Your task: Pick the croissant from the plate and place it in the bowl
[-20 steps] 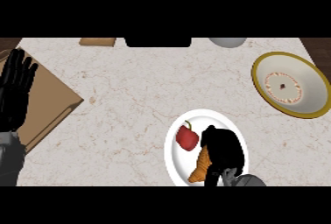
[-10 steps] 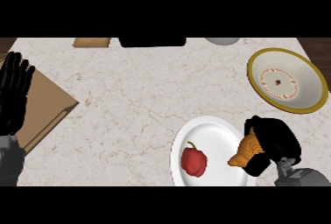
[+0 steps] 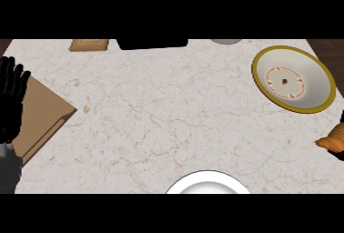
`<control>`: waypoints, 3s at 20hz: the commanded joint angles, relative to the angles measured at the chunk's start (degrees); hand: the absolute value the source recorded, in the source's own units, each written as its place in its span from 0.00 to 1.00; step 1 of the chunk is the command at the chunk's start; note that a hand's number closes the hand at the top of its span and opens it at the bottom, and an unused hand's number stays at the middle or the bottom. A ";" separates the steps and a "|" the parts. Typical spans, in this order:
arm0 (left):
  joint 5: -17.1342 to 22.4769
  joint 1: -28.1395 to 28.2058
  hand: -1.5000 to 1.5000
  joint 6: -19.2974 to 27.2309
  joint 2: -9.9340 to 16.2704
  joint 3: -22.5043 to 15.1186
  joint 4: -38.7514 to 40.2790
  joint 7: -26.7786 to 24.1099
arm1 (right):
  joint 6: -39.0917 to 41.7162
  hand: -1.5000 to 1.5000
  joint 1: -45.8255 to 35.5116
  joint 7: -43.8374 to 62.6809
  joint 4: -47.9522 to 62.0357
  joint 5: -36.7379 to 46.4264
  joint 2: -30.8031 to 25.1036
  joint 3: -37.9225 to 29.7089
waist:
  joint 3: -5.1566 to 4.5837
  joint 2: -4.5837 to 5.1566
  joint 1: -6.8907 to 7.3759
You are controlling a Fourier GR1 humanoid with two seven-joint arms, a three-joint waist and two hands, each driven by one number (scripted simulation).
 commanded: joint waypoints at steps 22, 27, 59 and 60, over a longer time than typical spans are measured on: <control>0.05 -3.62 0.50 -2.32 -0.34 -2.65 0.18 0.31 | 19.54 1.00 -14.40 -54.36 44.62 -29.88 -31.19 -24.35 | -0.61 0.34 6.42; -1.64 -4.60 0.50 -0.95 -1.83 -5.11 -1.14 2.09 | 20.36 1.00 -21.23 -50.28 45.84 -30.47 -30.78 -18.60 | -0.69 0.32 7.93; -2.74 -6.52 0.50 -0.54 -2.63 -3.51 2.44 0.60 | 3.46 0.00 -45.62 -35.26 68.14 -18.56 1.63 0.26 | -0.77 0.24 5.72; -1.52 -4.91 0.50 -3.17 -1.02 -2.51 3.26 -0.16 | 1.62 0.00 -43.46 -37.89 69.15 -20.13 1.83 -1.60 | -0.75 0.26 5.66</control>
